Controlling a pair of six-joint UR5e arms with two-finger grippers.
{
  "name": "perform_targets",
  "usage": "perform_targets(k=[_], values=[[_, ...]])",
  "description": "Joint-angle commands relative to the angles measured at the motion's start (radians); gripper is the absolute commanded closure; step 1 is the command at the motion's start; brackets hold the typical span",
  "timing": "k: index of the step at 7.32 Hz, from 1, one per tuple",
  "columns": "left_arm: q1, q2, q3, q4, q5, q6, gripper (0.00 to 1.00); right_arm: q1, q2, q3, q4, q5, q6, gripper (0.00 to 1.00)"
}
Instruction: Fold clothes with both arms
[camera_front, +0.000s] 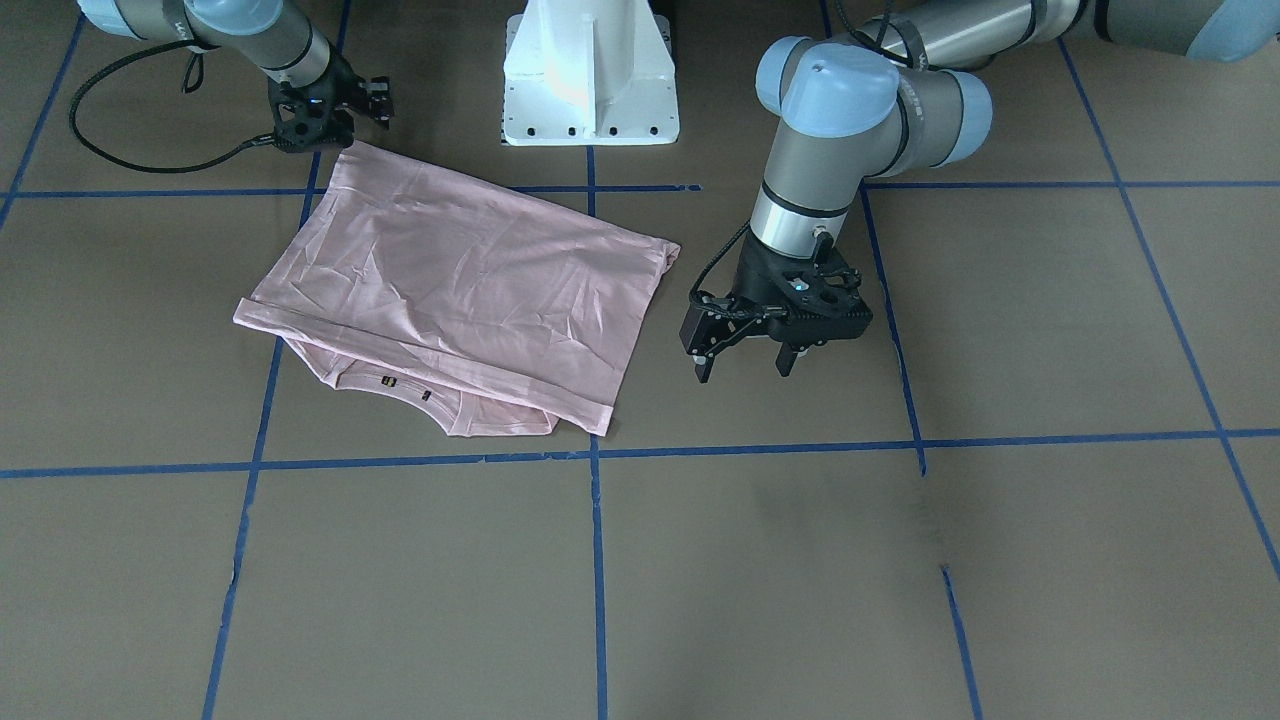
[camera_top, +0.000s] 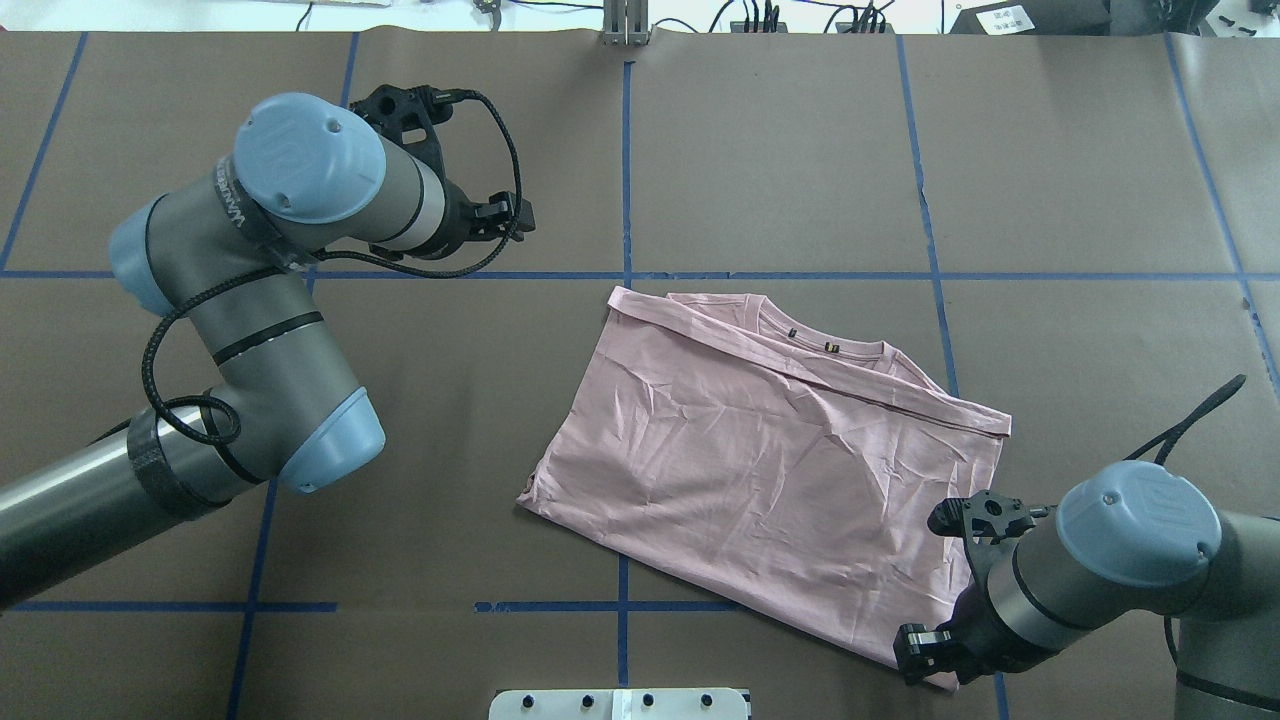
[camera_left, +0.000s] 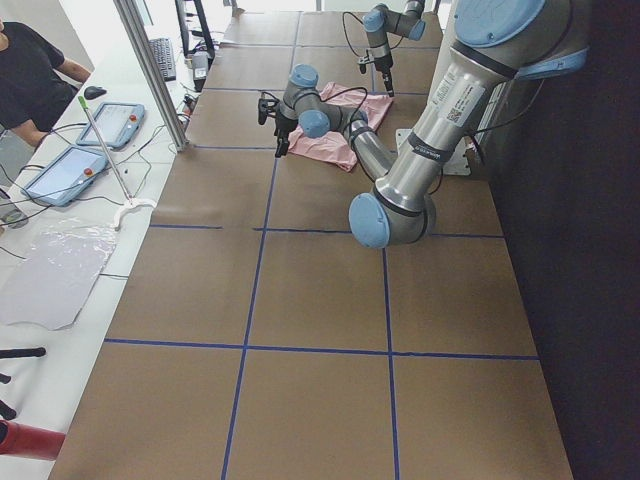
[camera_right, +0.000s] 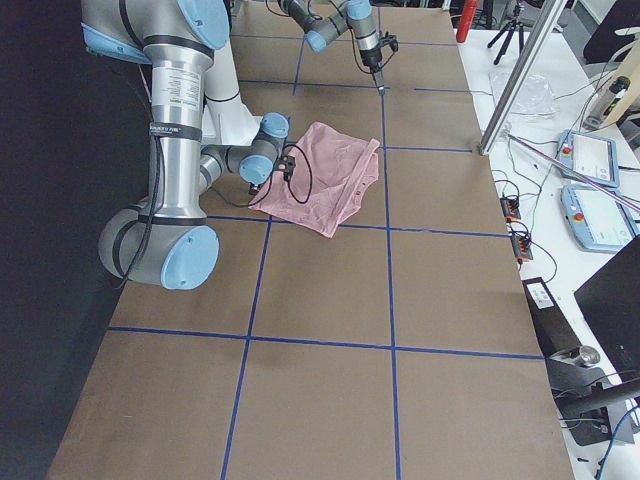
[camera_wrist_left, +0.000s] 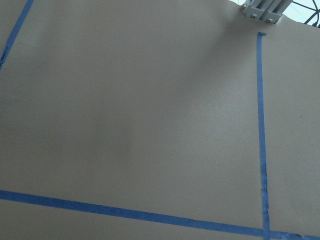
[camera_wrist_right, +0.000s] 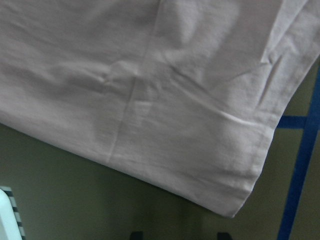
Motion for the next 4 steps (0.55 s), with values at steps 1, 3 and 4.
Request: perform_targets(k=[1,3,4], values=[[0.095,0.01,-0.038,0.092,-0.03,-0.19,0.0,0.109,0.054,0.021,0.001,-0.006,0.003,0.0],[0.213,0.009,-0.063,0.159,-0.016,-0.438,0.0,0.231,0.078,0.019,-0.001,-0.022,0.002,0.0],[0.256,-0.004,-0.068,0.249,0.018,-0.479,0.0,0.271,0.085,0.019,-0.001,-0.027,0.002,0.0]])
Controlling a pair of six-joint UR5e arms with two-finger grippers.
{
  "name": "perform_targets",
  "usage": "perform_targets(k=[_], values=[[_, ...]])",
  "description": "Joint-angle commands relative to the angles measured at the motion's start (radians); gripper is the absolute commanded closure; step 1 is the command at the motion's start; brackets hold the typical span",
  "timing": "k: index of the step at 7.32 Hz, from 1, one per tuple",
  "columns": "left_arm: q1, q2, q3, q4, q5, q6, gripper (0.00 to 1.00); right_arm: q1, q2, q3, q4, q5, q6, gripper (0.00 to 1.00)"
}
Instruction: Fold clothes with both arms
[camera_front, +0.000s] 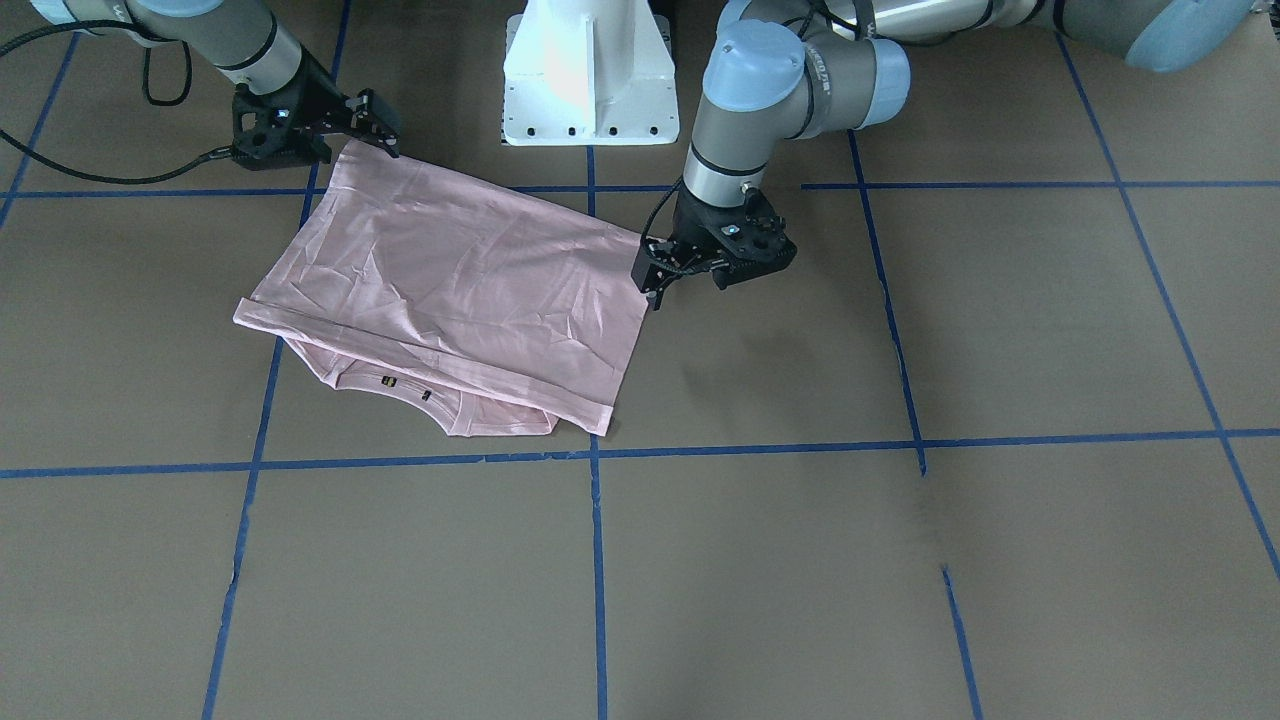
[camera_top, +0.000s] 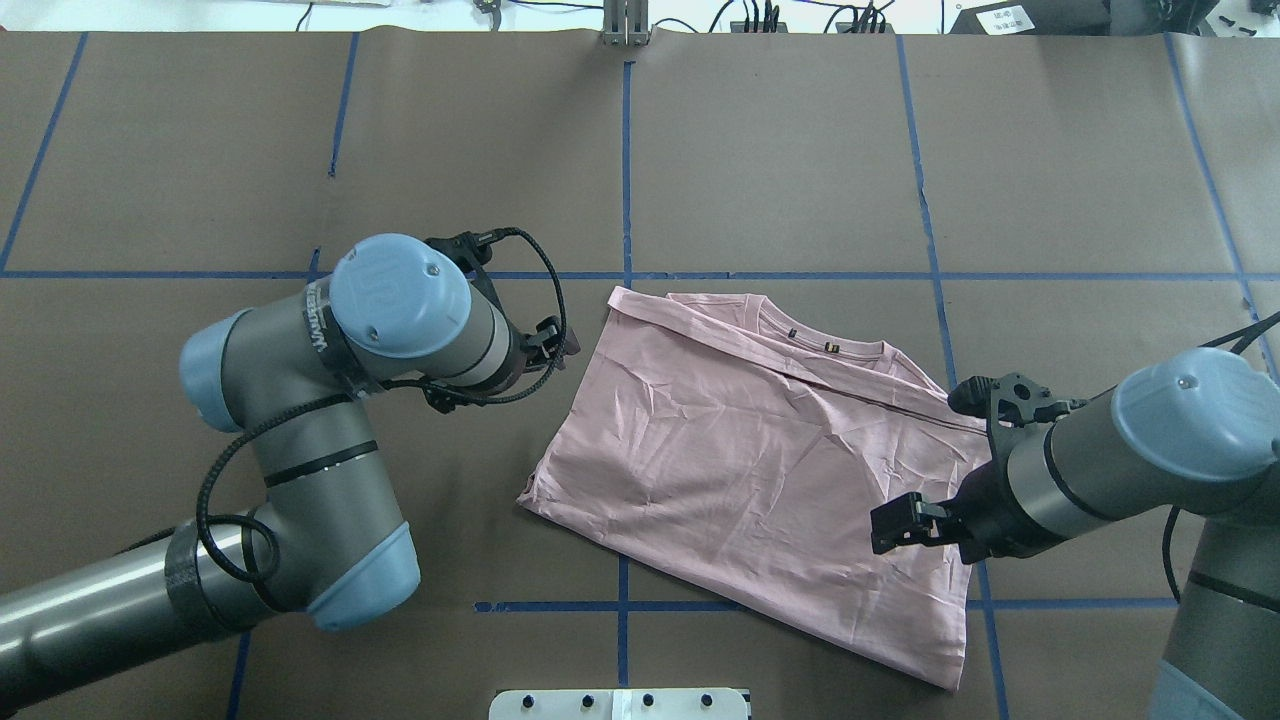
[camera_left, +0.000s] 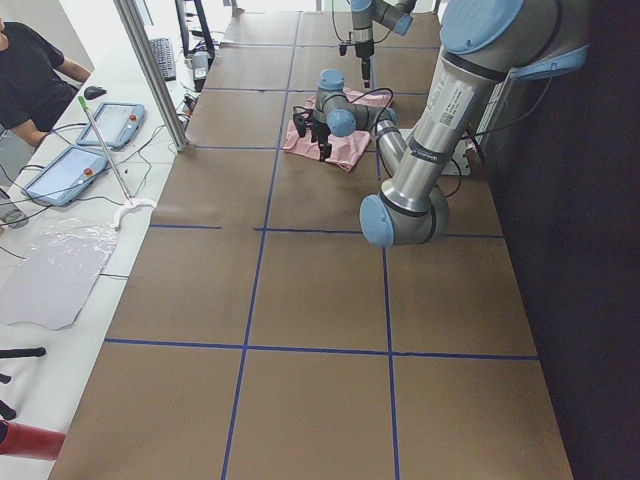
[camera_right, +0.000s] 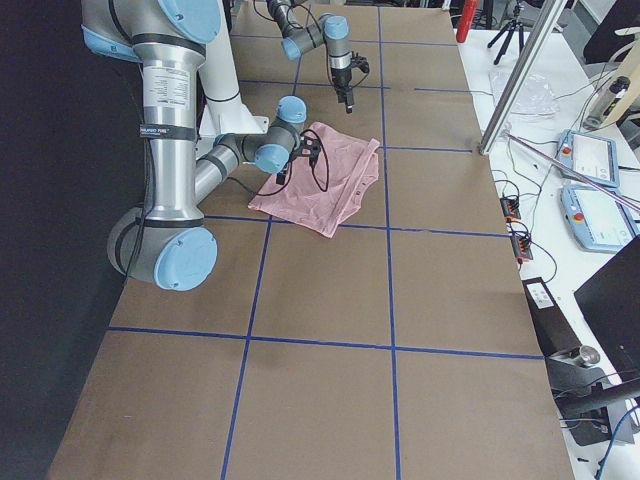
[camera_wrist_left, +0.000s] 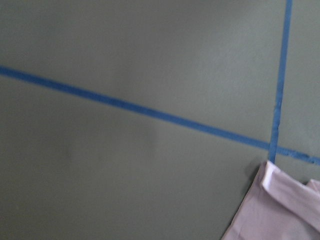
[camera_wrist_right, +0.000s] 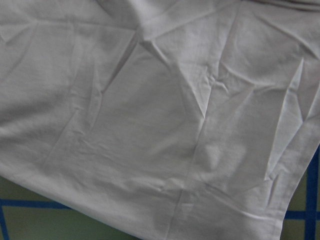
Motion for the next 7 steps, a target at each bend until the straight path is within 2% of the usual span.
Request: perform_targets(k=[1,7], values=[[0.1,-0.002,-0.003,0.088,0.069,-0.116,0.0,0.079,0.032,-0.009,-0.004,-0.011,-0.002,0.0],[0.171,0.006,0.013,0.088,0.08,-0.175,0.0,0.107,0.054,-0.017,-0.007,-0.011,-0.002,0.0]])
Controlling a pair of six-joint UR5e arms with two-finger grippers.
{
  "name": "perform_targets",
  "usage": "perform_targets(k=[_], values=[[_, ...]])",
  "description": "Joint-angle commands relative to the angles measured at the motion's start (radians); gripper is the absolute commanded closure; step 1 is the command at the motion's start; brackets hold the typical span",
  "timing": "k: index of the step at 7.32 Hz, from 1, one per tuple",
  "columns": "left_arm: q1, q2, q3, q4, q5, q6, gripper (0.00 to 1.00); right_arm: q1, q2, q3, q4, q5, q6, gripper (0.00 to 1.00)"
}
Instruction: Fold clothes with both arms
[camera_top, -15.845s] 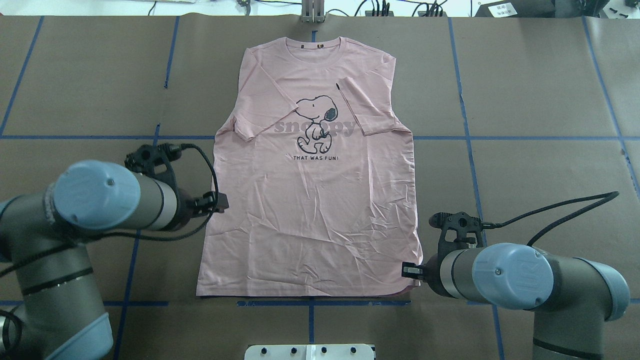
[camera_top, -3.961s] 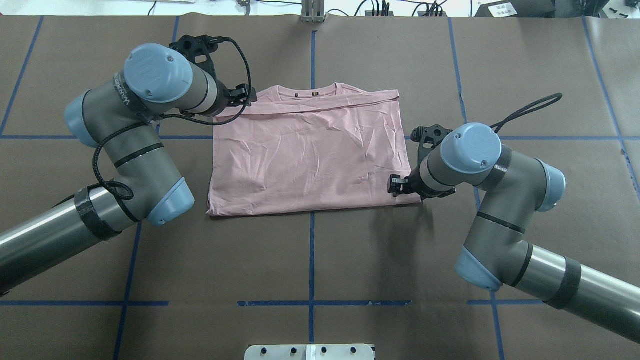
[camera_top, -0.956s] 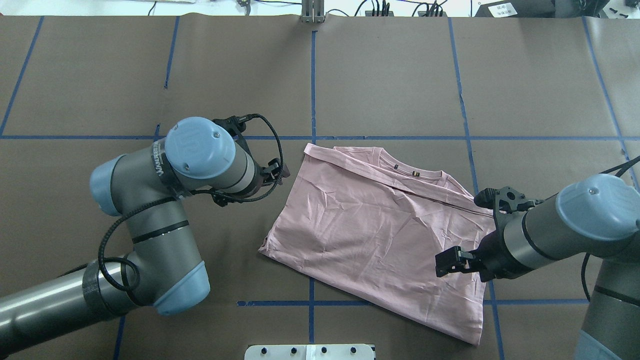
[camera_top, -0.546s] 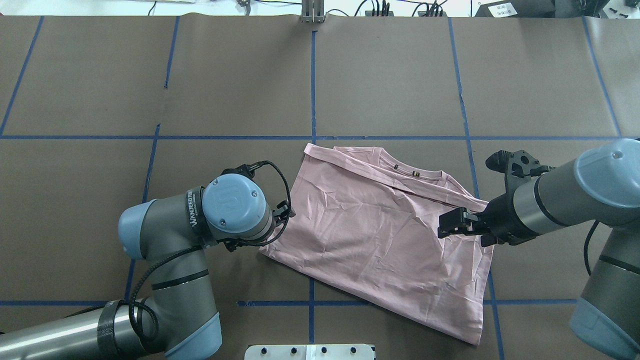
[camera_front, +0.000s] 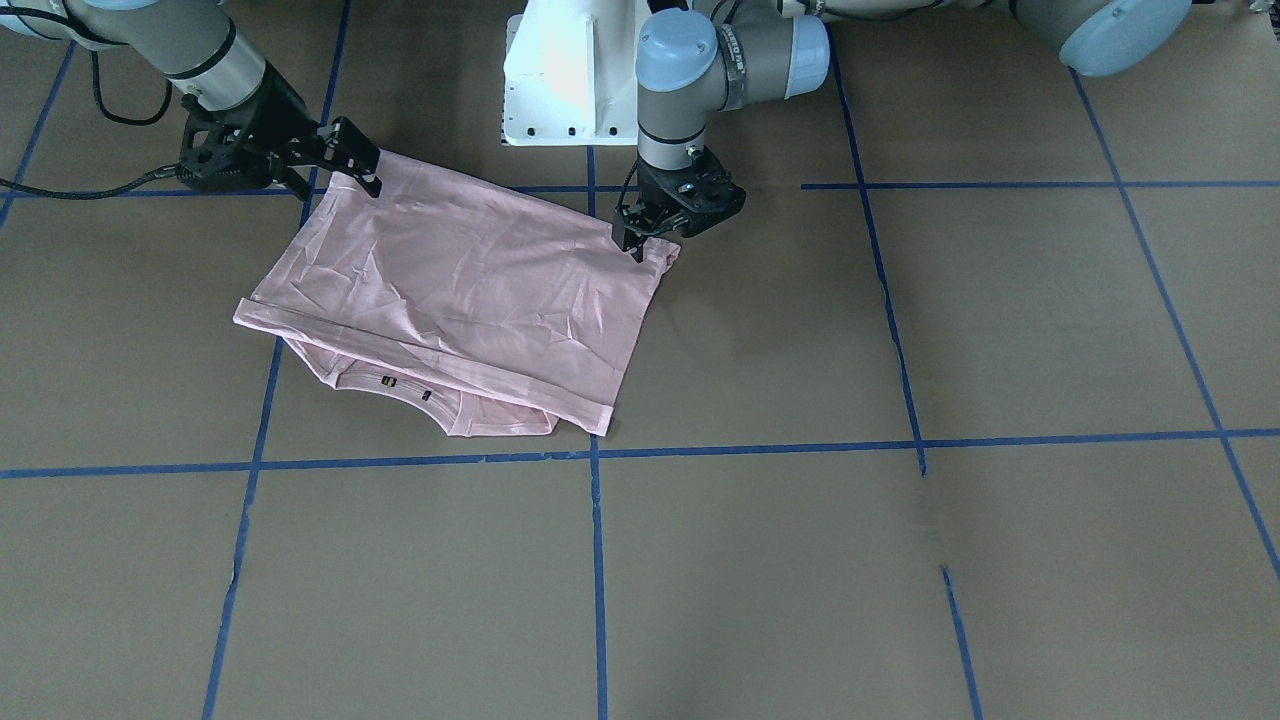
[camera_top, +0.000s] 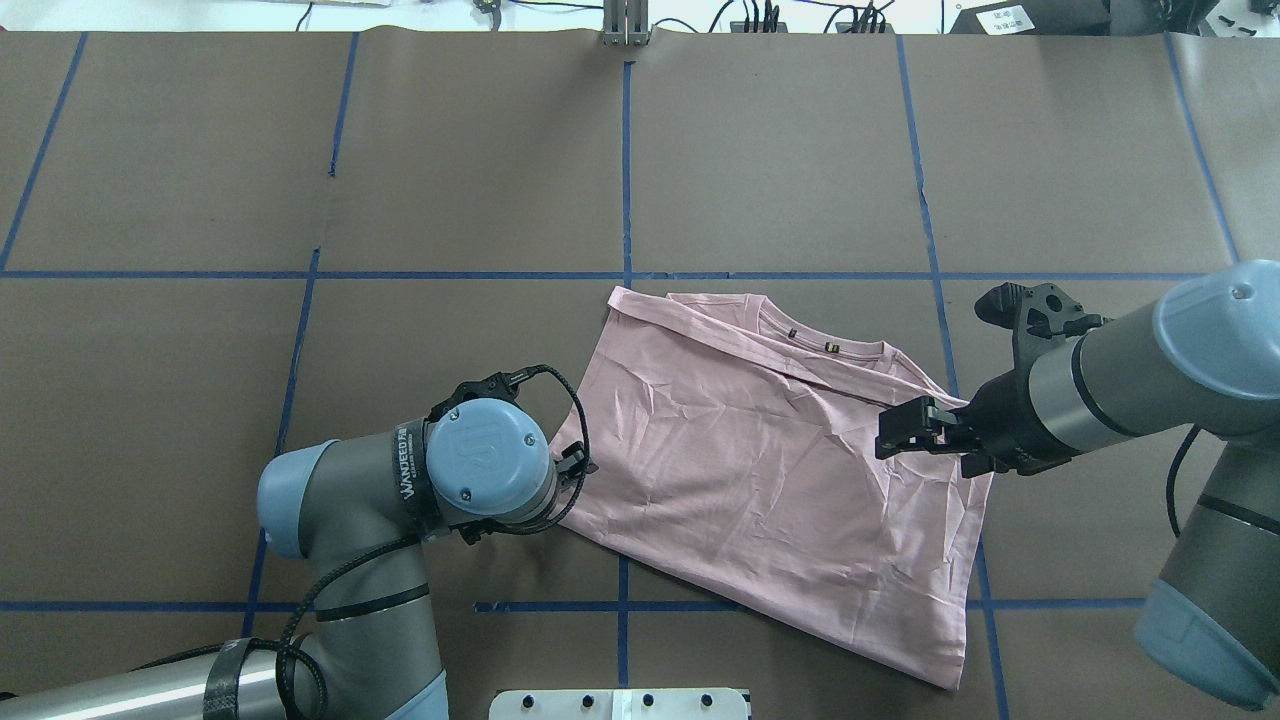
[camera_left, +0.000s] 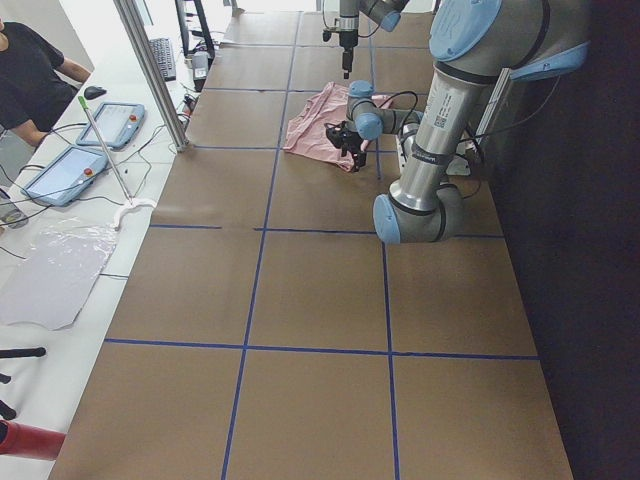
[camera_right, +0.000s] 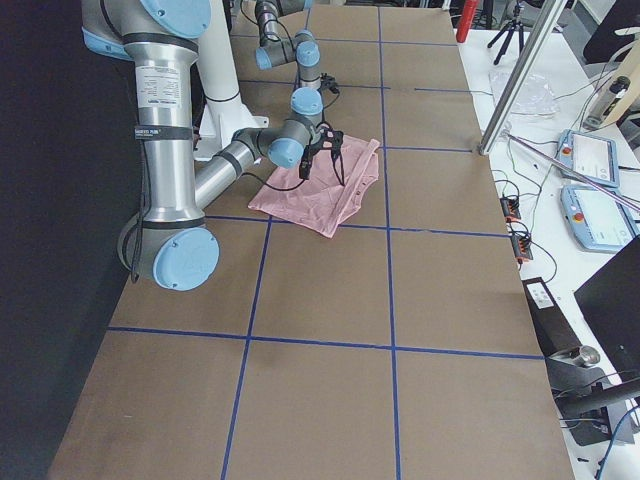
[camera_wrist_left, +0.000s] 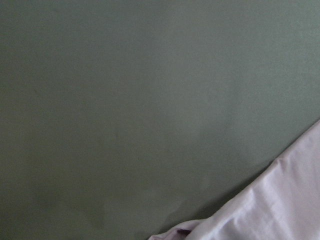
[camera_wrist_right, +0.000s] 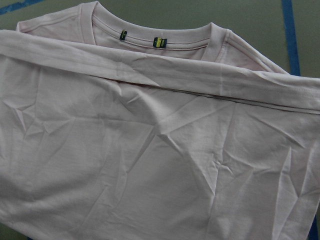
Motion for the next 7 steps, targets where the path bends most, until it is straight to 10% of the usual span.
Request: perform_targets(k=[1,4,7], values=[[0.003,0.001,0.002,0.003,0.002,-0.001,0.01,0.001,0.003,0.0,0.0,0.0,0.0,0.0],[0.003,-0.001,0.004,0.006,0.02,-0.003,0.13,0.003,0.002,-0.002,0.0,0.002,0.0,0.0],[0.003,0.001,0.004,0.006,0.025,-0.003,0.55,0.004,0.002,-0.003,0.0,0.002,0.0,0.0]])
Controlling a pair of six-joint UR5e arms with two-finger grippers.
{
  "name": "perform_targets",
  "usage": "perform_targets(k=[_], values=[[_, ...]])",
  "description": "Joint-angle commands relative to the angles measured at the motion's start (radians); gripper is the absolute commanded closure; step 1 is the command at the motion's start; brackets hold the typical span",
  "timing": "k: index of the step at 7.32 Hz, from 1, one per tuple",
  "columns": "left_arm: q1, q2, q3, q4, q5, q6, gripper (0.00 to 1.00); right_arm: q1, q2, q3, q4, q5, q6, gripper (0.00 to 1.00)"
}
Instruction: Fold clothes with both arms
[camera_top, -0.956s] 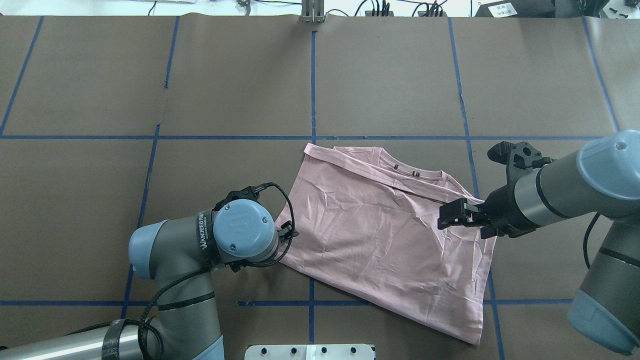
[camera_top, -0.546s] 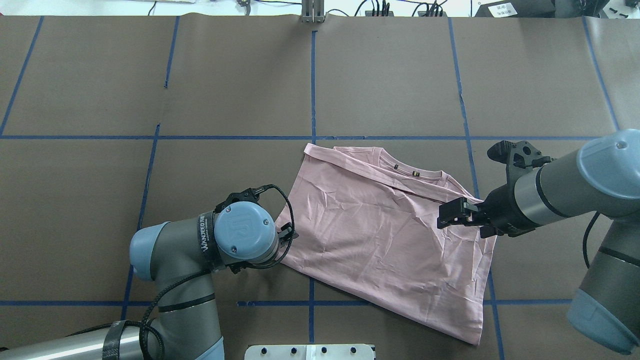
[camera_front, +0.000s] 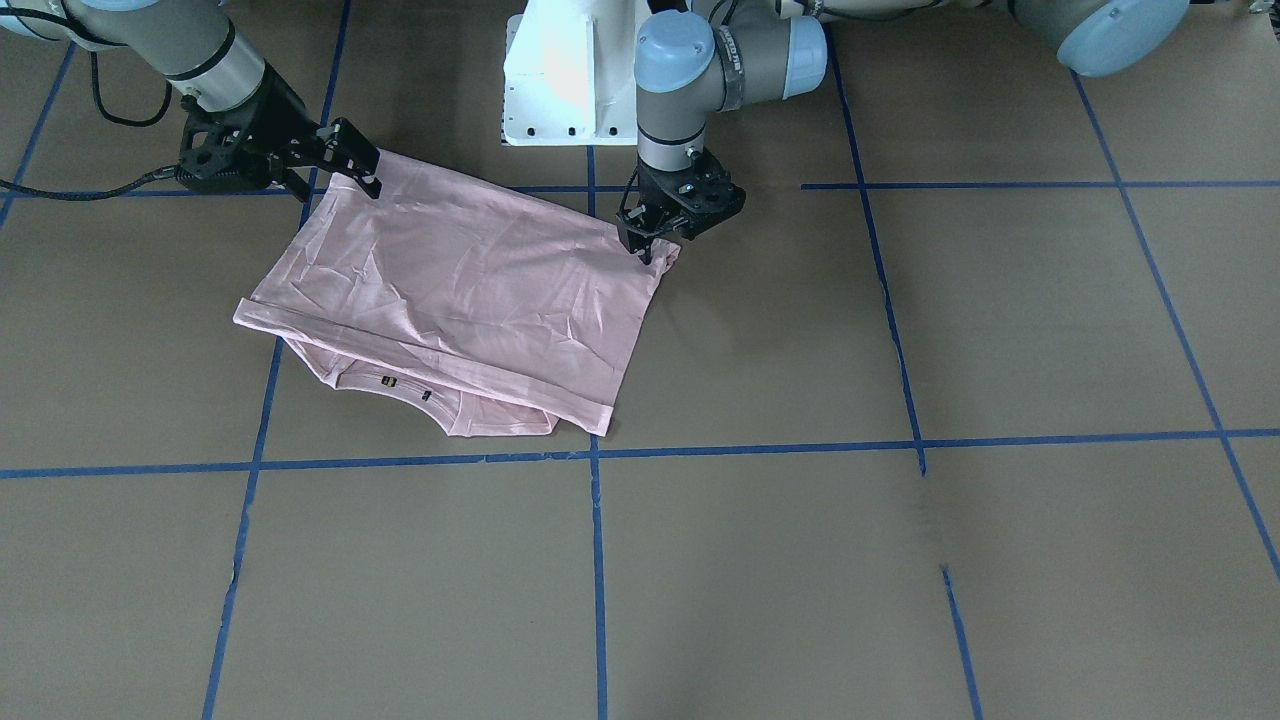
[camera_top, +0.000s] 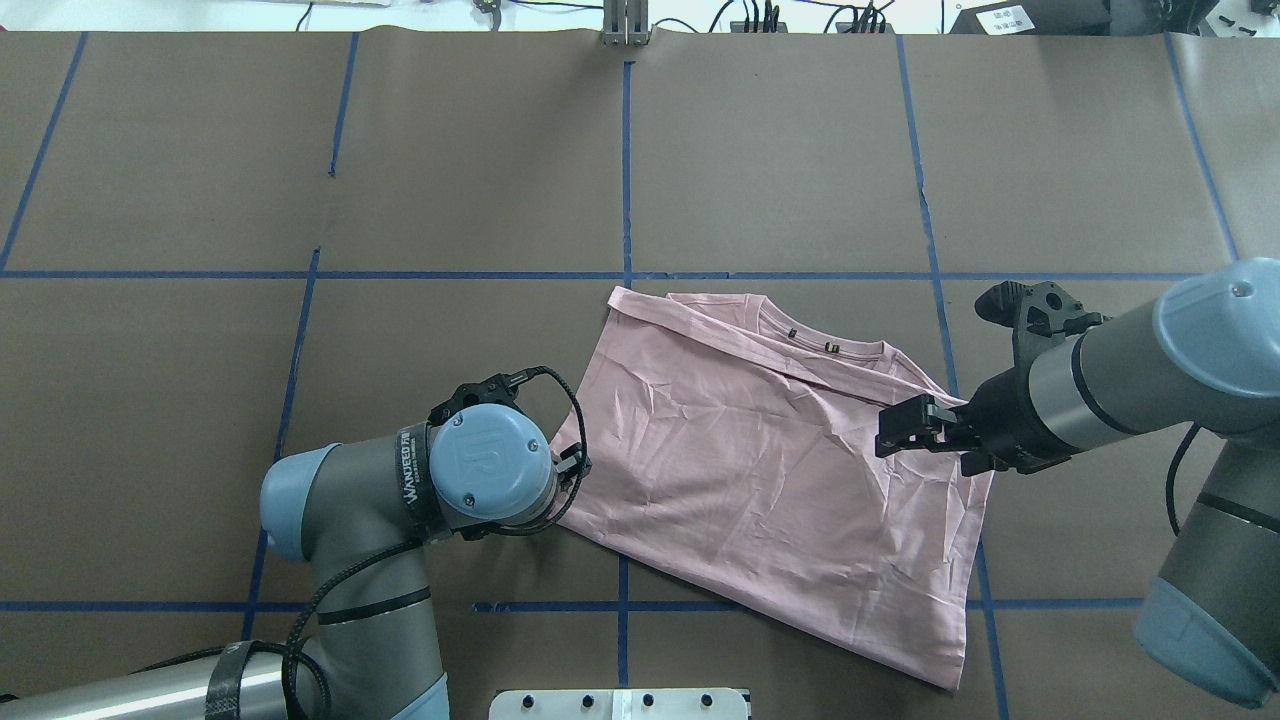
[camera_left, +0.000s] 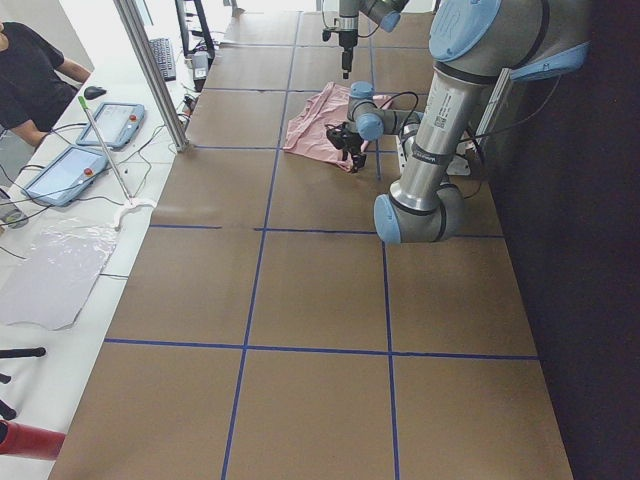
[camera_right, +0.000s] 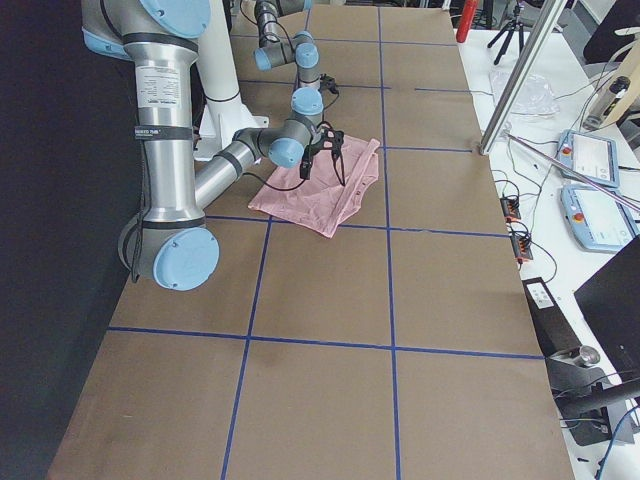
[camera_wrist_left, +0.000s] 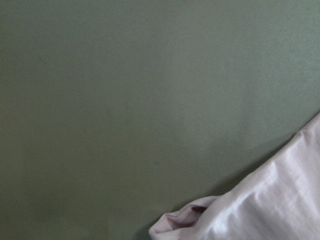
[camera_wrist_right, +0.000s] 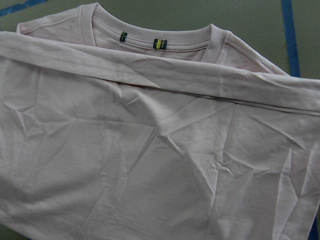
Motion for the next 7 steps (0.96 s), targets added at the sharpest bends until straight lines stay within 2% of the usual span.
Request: perform_targets(k=[1,2,3,5,7], values=[[0.0,0.001,-0.001,0.0,0.009,0.0,0.73,0.003,0.0,-0.001,-0.002,0.0,0.0,0.0],[0.0,0.001,-0.003,0.0,0.009,0.0,0.91,0.003,-0.002,-0.001,-0.002,0.0,0.0,0.0],[0.0,0.0,-0.008,0.002,0.009,0.0,1.0,0.004,-0.002,-0.001,-0.002,0.0,0.0,0.0],[-0.006,0.001,-0.017,0.003,0.009,0.0,1.0,0.004,-0.002,-0.001,-0.003,0.0,0.0,0.0],[-0.064,0.0,-0.014,0.003,0.009,0.017,1.0,0.004,-0.002,-0.001,-0.003,0.0,0.0,0.0]])
